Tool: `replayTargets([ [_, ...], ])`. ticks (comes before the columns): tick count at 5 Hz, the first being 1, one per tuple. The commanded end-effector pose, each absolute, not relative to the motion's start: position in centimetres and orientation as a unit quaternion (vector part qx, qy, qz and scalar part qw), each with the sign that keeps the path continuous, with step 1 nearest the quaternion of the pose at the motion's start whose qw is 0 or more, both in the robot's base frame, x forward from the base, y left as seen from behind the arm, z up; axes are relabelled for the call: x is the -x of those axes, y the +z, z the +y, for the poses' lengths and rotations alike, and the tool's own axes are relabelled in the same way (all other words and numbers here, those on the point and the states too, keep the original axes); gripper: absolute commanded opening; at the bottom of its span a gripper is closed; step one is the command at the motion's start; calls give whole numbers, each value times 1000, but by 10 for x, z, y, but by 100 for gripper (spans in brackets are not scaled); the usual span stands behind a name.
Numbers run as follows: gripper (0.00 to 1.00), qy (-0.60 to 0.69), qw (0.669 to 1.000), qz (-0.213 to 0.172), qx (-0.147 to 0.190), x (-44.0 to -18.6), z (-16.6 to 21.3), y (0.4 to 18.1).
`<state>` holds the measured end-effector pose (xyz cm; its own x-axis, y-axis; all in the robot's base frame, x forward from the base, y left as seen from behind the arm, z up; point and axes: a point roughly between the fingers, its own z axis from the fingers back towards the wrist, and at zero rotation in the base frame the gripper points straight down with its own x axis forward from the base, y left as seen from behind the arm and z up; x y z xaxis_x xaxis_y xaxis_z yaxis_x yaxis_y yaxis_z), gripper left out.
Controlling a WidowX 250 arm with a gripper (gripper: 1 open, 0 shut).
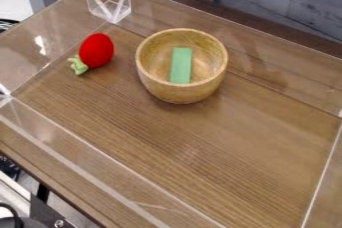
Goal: Move the red fruit to the left
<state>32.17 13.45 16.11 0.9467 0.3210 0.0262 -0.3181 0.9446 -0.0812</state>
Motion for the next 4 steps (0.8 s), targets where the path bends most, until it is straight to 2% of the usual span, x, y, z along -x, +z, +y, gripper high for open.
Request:
replayTargets([
  [1,0,152,987,-47,22,-332,135,168],
  [3,0,117,992,-39,14,-346,112,140],
  [4,100,104,994,-33,13,-351,92,126],
])
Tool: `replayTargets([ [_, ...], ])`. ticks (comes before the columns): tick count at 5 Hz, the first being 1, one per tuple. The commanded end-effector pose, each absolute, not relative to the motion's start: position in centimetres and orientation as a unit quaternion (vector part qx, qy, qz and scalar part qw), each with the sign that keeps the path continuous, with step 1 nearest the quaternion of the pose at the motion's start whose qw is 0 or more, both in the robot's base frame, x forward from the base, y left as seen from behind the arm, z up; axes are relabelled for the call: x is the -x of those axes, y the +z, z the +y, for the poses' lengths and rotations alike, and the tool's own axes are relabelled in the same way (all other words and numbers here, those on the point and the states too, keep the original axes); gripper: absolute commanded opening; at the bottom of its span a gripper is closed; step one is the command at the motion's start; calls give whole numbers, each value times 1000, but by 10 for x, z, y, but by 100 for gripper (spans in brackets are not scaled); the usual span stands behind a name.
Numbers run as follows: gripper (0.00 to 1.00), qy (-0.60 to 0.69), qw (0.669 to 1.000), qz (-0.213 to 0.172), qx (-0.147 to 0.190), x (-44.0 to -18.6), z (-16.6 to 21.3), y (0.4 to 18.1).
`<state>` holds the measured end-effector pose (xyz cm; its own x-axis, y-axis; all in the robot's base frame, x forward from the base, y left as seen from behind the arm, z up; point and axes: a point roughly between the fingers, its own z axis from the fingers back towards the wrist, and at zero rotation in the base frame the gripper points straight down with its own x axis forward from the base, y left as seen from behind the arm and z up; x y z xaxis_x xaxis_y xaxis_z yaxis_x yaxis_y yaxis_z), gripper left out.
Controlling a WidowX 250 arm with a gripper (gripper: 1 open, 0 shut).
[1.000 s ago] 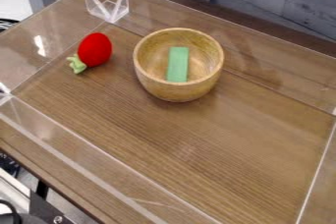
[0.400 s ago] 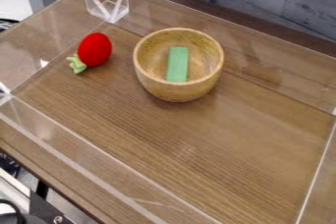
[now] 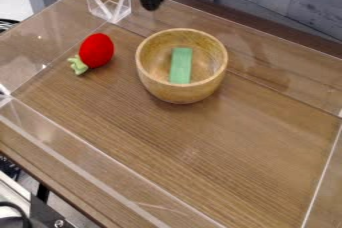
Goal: Move the red fruit to the left
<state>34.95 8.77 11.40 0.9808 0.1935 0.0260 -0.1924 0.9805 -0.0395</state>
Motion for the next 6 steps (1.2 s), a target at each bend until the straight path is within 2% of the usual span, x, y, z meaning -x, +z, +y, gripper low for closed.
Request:
replayTargets([
  [1,100,85,996,-29,15,-360,74,113],
  [2,100,69,997,-32,20,-361,44,108],
  [3,100,53,997,-47,24,-358,18,112],
  [4,100,102,992,-68,22,-352,8,136],
  [5,100,143,986,-81,17,-346,7,149],
  [6,100,163,983,-89,9,-342,13,151],
])
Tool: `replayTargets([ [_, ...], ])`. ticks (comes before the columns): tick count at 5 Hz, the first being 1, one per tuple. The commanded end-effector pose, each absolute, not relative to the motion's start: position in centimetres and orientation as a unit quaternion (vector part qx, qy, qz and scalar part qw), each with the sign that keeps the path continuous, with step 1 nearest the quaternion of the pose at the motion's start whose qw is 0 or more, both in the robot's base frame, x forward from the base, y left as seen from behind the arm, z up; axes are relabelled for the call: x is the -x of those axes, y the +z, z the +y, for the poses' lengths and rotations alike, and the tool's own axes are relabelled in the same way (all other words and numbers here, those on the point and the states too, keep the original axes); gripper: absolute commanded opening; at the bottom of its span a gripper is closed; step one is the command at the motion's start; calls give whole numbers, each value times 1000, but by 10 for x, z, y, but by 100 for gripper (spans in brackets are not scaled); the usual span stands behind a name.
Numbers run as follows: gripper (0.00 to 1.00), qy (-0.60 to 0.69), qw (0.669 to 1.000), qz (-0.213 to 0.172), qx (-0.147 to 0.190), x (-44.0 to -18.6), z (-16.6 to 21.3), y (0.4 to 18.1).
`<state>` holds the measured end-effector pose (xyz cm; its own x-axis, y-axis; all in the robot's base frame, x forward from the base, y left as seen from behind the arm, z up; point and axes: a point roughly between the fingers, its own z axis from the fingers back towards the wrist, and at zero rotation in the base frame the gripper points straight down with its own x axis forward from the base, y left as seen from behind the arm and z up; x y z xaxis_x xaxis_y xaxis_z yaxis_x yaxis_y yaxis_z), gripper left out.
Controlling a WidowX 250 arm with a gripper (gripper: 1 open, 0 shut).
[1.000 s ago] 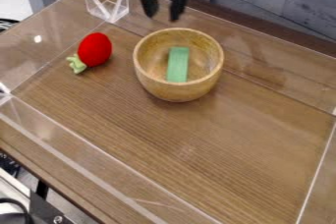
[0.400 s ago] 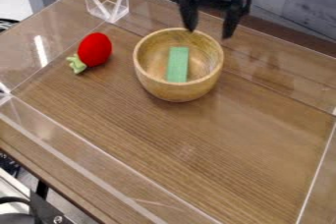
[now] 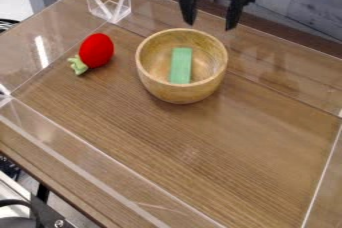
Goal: Move the red fruit to the left
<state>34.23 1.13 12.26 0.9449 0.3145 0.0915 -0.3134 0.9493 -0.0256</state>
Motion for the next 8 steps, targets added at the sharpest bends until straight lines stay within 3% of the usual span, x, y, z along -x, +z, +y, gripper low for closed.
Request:
replayTargets([
  [1,100,183,979,-93,3,-343,20,147],
  [3,100,176,980,-96,-10,-337,26,155],
  [6,100,137,987,-83,-29,-358,31,122],
  [7,100,144,986,-83,-29,-356,38,120],
  [8,100,145,985,-87,-26,-353,39,129],
])
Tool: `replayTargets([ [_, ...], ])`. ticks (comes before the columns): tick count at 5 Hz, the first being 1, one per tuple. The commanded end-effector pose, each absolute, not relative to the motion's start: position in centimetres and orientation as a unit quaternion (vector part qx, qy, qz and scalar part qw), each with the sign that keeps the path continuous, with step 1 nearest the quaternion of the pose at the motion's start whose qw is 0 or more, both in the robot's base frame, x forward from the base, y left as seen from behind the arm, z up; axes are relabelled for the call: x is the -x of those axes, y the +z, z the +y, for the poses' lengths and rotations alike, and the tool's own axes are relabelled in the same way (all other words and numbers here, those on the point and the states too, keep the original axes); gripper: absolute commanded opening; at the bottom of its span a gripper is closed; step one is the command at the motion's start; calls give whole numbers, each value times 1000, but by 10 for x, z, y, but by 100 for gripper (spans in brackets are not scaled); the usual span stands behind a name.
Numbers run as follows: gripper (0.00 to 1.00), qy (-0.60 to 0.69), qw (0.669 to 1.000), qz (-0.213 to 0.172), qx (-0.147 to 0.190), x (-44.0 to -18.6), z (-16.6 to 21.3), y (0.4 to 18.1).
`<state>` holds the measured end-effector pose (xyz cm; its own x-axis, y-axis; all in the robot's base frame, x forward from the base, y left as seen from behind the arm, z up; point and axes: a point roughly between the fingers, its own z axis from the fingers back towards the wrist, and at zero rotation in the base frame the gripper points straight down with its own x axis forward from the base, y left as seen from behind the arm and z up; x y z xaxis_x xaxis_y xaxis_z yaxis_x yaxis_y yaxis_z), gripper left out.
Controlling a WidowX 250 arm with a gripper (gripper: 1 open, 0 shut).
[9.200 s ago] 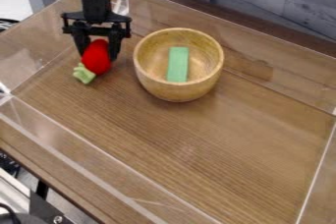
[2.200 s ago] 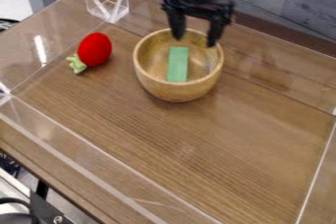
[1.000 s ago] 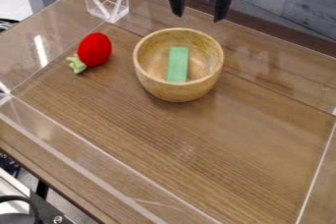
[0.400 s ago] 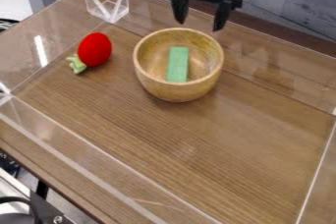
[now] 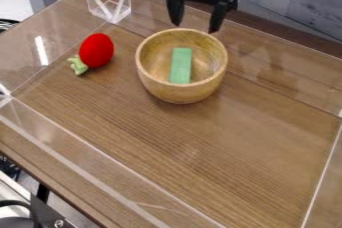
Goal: Move the red fruit to the left
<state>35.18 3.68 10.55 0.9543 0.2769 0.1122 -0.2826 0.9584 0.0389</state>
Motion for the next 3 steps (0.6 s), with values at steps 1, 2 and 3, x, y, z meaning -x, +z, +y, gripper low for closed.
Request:
replayTargets([
  [1,100,147,985,-93,-20,-351,36,141],
  [2,100,144,985,-95,-15,-359,35,145],
  [3,100,138,987,-86,-16,-368,36,137],
])
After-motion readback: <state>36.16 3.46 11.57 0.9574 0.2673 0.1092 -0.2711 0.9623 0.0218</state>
